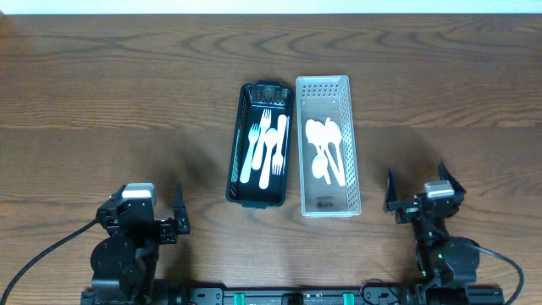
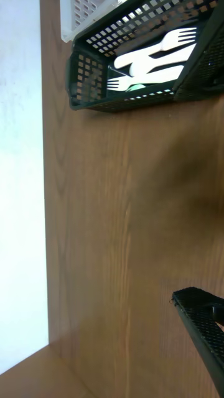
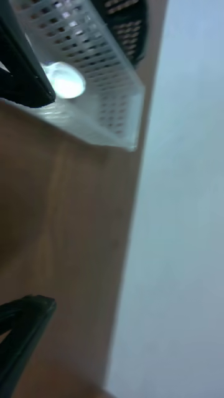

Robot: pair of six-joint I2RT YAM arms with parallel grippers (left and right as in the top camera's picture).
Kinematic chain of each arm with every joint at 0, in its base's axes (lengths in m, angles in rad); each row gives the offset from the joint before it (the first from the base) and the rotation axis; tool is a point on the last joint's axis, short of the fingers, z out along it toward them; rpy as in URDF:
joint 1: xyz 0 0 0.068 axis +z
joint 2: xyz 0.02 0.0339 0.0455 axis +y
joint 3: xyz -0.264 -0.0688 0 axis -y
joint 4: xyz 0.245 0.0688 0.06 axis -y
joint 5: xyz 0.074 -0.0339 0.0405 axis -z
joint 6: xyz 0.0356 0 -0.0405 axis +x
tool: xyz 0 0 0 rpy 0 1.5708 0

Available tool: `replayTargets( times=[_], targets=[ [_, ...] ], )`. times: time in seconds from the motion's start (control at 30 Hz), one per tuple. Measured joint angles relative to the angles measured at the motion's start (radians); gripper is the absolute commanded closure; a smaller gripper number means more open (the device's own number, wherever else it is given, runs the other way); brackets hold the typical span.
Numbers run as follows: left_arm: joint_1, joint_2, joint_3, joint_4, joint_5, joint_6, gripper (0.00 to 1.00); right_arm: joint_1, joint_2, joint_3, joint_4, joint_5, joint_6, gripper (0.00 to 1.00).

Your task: Pack container

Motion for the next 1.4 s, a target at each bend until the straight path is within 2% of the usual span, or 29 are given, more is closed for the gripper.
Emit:
replayTargets(
  times=[0.33,1.13,1.4],
  targets=[
    [0.000,0.000,0.000,0.000,0.000,0.000,0.02,0.000,0.000,0.000,-0.002,0.037,0.042,0.01],
    [0.000,0.000,0.000,-0.008,-0.002,0.010,0.02,0.000,0.000,0.000,-0.002,0.040,0.043,0.01],
    [0.000,-0.106,-0.014,-0.193,0.018,0.031,0.02,0.000,0.000,0.000,-0.002,0.043,0.043,0.01]
  ],
)
